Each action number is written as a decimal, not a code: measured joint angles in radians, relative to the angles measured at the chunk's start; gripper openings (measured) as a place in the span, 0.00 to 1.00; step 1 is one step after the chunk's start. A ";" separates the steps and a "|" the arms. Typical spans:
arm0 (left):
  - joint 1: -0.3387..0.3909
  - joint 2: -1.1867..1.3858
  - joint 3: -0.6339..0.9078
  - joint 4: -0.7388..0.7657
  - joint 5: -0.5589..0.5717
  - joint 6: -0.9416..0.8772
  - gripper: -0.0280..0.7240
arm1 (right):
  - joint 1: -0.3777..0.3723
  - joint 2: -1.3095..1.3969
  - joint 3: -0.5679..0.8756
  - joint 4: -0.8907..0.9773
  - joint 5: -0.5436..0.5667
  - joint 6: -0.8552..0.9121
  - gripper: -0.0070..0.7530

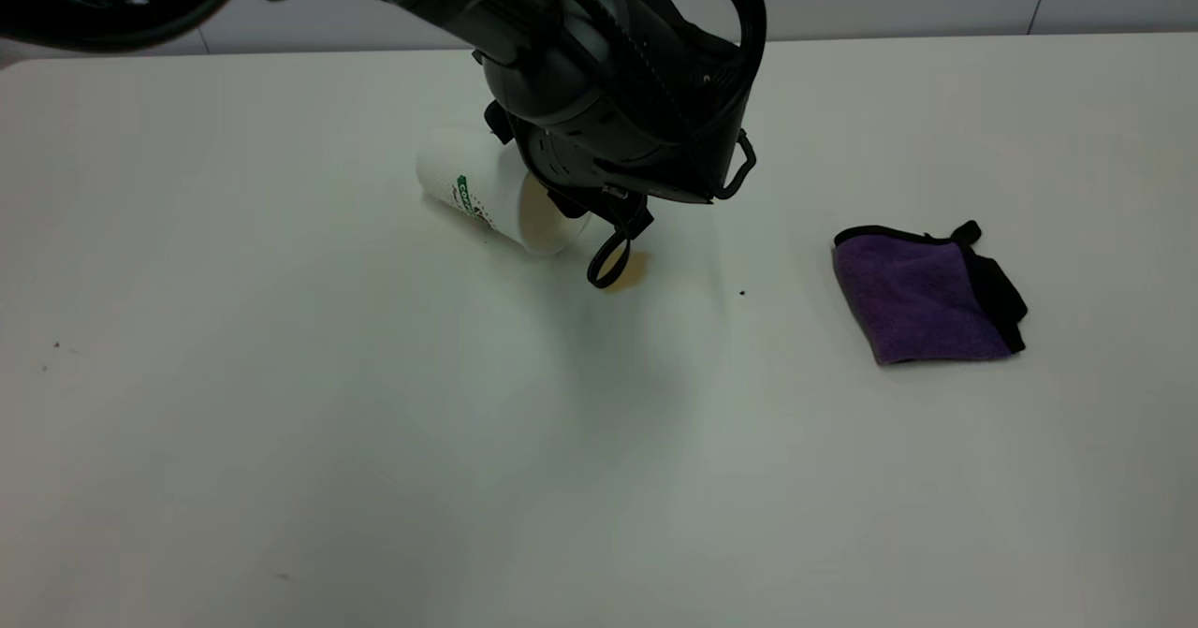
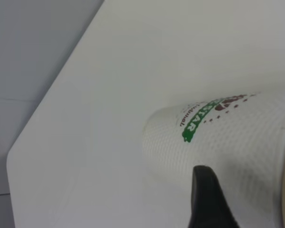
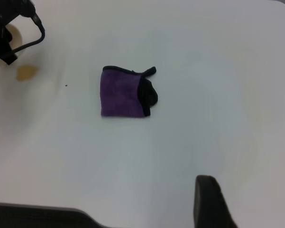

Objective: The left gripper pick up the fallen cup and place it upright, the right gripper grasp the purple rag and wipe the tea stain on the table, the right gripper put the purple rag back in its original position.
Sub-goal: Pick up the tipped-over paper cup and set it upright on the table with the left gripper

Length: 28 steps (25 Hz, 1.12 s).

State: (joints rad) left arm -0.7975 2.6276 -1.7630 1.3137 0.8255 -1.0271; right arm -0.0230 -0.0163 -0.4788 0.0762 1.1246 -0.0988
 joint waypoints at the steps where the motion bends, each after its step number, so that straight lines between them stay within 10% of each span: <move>1: 0.003 0.004 0.000 0.006 0.001 -0.008 0.65 | 0.000 0.000 0.000 0.000 0.000 0.000 0.57; 9: 0.063 0.034 0.000 0.016 0.021 -0.015 0.58 | 0.000 0.000 0.000 0.001 0.000 0.000 0.57; 17: 0.070 0.029 -0.002 0.056 0.077 0.011 0.02 | 0.000 0.000 0.000 0.001 0.000 0.000 0.57; 28: 0.201 -0.165 -0.002 -0.294 0.012 0.435 0.00 | 0.000 0.000 0.000 0.001 0.000 0.000 0.57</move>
State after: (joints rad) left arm -0.5960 2.4621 -1.7650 1.0199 0.8372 -0.5923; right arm -0.0230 -0.0163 -0.4788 0.0773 1.1246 -0.0988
